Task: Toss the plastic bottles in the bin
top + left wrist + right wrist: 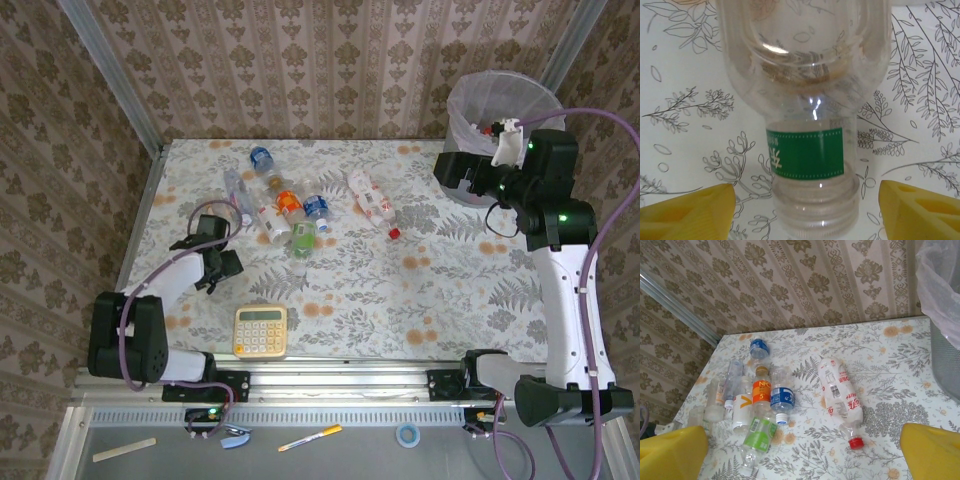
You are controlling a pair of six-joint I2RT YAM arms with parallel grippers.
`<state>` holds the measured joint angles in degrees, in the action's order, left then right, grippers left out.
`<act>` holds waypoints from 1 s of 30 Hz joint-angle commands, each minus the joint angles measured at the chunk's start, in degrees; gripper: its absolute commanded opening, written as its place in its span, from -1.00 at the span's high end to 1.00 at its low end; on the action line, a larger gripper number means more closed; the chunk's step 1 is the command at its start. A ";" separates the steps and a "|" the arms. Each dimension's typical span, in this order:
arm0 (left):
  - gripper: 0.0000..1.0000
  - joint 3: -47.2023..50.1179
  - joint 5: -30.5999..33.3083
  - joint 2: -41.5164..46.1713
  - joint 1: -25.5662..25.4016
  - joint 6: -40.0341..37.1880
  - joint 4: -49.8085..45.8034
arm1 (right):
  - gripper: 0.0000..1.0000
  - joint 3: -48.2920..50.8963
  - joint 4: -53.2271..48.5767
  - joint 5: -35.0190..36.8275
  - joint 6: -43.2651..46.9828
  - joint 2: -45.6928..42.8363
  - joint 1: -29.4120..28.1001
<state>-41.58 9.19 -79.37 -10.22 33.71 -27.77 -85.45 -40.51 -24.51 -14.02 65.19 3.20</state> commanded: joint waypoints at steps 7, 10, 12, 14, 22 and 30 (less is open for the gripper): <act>-0.28 0.81 -2.31 -2.84 2.17 -1.06 5.29 | -1.00 2.30 1.17 -1.78 -1.17 -1.28 -0.46; -0.11 1.11 -2.47 -3.22 2.75 -1.58 5.55 | -1.00 2.74 1.22 -2.04 -1.08 -1.29 -0.48; -0.02 1.54 -2.77 -2.86 2.99 -1.79 5.66 | -1.00 2.94 1.22 -2.12 -1.10 -1.33 -0.56; 0.06 2.10 -3.07 -2.05 3.35 -1.90 5.53 | -1.00 3.09 1.21 -2.08 -1.08 -1.42 -0.56; 0.27 4.73 -4.26 3.06 4.62 -2.33 4.04 | -1.00 3.46 1.36 -2.03 -1.32 -1.69 -0.65; 0.40 6.97 -4.21 15.76 3.88 -3.53 0.00 | -1.00 4.18 1.88 -2.33 -1.92 -2.08 -0.74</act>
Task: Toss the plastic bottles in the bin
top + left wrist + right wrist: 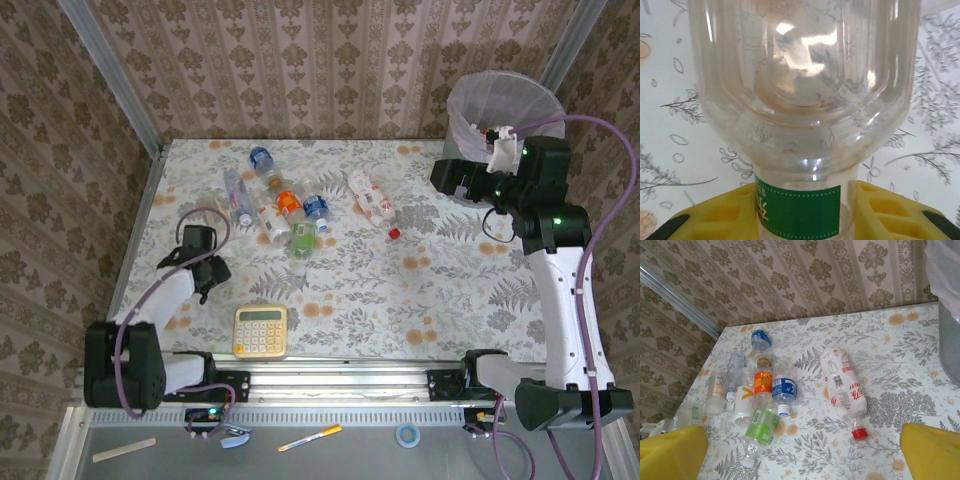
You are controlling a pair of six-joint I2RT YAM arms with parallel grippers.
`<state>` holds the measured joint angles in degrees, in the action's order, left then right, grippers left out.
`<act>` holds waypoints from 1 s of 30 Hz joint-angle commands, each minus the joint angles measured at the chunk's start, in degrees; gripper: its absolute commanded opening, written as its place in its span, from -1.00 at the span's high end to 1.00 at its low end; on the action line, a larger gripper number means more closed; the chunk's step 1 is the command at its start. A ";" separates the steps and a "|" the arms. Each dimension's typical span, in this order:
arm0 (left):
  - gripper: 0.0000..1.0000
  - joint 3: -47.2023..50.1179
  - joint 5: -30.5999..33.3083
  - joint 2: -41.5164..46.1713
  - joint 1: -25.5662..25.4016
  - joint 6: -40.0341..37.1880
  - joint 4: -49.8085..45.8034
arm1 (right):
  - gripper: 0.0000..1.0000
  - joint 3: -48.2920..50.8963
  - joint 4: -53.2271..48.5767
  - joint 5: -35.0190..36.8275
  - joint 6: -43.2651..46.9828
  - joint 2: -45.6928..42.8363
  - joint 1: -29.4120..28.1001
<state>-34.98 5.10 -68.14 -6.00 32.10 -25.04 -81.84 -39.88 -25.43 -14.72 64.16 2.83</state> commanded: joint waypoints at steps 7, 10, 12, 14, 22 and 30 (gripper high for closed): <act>0.42 -3.85 1.31 18.22 -6.54 -6.64 -6.52 | -1.00 1.16 3.87 -6.50 -4.95 -1.48 -0.80; 0.41 -6.45 1.78 22.02 -11.38 -9.63 -5.55 | -1.00 1.34 4.92 -8.57 -6.24 -1.69 -1.19; 0.41 -8.01 1.68 23.87 -14.48 -11.37 -4.17 | -1.00 1.29 5.07 -9.34 -6.72 -1.82 -1.42; 0.42 -9.65 0.38 24.95 -17.47 -13.07 -2.16 | -1.00 1.36 5.54 -10.44 -7.28 -2.10 -1.58; 0.46 -16.89 -6.67 20.66 -33.52 -20.36 7.54 | -1.00 3.09 8.81 -15.40 -10.87 -2.29 -3.63; 0.47 -23.49 -11.51 9.33 -44.80 -23.56 15.43 | -1.00 5.06 14.68 -17.35 -14.31 -0.85 -11.75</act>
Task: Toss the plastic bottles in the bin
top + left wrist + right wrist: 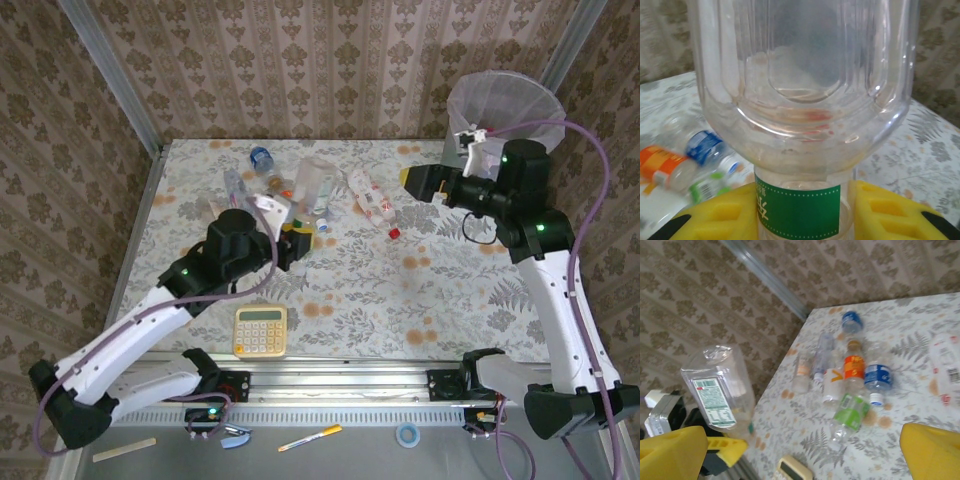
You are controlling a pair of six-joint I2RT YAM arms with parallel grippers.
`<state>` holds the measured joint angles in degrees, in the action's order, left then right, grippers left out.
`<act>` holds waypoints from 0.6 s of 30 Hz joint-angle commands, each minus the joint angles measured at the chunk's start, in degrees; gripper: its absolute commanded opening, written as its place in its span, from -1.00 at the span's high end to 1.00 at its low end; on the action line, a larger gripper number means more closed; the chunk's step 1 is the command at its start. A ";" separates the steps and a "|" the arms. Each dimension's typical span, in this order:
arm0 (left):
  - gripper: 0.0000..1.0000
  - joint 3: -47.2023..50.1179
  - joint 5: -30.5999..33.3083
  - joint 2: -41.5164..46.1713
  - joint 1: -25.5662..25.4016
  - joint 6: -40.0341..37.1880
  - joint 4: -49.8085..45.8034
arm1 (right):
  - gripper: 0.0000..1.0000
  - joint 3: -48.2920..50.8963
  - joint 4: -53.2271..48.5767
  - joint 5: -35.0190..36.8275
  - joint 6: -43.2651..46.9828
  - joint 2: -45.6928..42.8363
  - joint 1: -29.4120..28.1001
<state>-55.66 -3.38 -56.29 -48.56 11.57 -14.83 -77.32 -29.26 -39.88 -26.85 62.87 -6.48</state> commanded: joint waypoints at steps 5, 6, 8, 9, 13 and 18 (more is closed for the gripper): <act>0.48 -5.37 -3.91 -7.85 -5.74 -4.16 8.18 | -1.00 1.38 6.76 -3.84 -4.08 1.45 -5.30; 0.48 -5.79 -3.92 -8.77 -6.31 -4.57 8.55 | -1.00 1.38 6.81 -3.71 -4.09 1.76 -5.61; 0.49 -6.49 -3.08 -10.23 -7.33 -5.39 8.81 | -0.98 1.49 6.84 -3.54 -4.20 2.28 -6.19; 0.49 -6.87 -2.87 -10.99 -7.76 -5.66 8.79 | -0.97 1.56 6.88 -3.54 -4.25 2.55 -6.43; 0.51 -7.61 -2.87 -12.76 -9.01 -6.20 9.78 | -0.94 1.81 6.83 -3.61 -4.34 3.46 -7.19; 0.51 -8.60 -2.91 -14.83 -9.82 -6.68 10.08 | -0.91 2.00 6.94 -3.55 -4.27 4.09 -8.62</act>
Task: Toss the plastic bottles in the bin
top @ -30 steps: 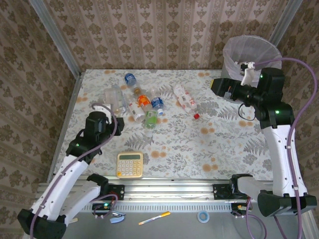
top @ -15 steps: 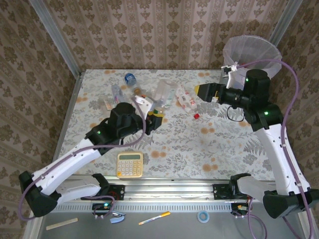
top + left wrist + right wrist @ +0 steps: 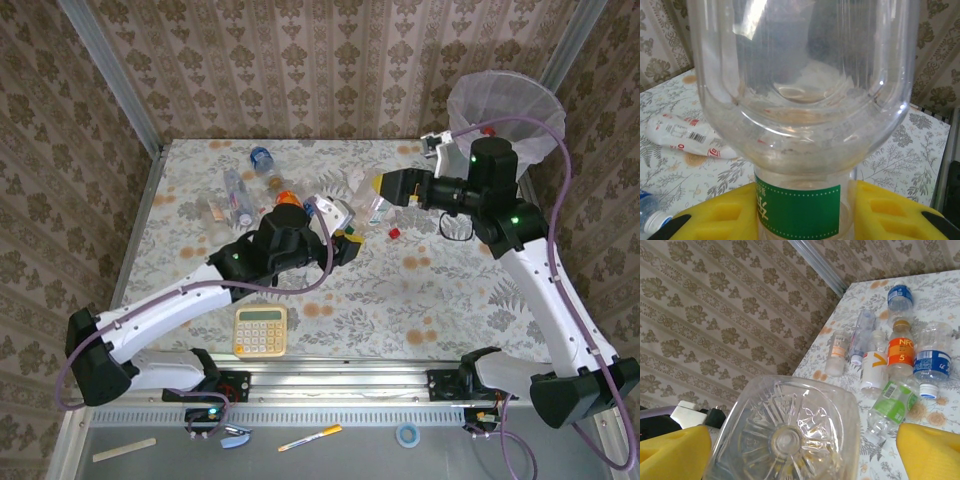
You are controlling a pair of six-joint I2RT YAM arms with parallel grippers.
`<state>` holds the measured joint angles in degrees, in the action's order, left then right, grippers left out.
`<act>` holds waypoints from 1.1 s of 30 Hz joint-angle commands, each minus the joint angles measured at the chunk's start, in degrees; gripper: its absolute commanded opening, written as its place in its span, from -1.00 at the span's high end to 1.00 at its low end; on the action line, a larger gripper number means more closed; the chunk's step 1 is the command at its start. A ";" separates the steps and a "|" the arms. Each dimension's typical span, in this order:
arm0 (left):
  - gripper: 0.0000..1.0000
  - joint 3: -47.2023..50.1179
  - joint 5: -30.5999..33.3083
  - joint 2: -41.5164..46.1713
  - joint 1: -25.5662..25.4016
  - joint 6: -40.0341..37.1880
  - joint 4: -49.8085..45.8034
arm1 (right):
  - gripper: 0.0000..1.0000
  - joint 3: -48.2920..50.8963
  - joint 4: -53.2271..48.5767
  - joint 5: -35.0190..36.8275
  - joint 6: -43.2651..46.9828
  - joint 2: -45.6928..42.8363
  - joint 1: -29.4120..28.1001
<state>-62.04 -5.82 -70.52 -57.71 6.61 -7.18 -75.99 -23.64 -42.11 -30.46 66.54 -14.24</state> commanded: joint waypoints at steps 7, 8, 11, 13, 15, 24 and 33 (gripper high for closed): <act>0.51 -3.42 -0.17 -2.16 -1.55 -2.48 2.58 | -0.77 1.01 0.74 -0.72 -0.75 0.96 -1.89; 0.51 -3.39 0.06 -2.16 -1.57 -2.58 2.61 | -0.74 0.94 0.51 -0.63 -0.76 0.96 -1.90; 0.50 -2.96 4.20 -2.05 -2.05 -3.07 2.79 | -0.67 0.84 -0.22 -0.35 -0.78 0.91 -1.91; 0.49 -2.66 5.83 -1.82 -2.33 -3.78 2.74 | -0.62 0.84 -0.80 -0.26 -0.70 0.92 -1.92; 0.49 -2.30 6.90 -1.57 -2.91 -4.38 3.29 | -0.54 1.01 -1.04 -0.26 -0.88 0.87 -1.91; 0.45 -2.77 10.35 -2.41 -4.68 -7.25 3.27 | -0.18 0.46 -2.12 -0.64 -1.33 1.13 -1.87; -0.99 1.44 15.14 1.43 -4.54 -5.89 6.84 | 0.06 -3.49 -6.86 6.57 2.14 0.63 -1.67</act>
<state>-62.24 6.22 -71.90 -62.17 1.41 -3.60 -76.36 -27.59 -39.35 -30.00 67.53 -15.70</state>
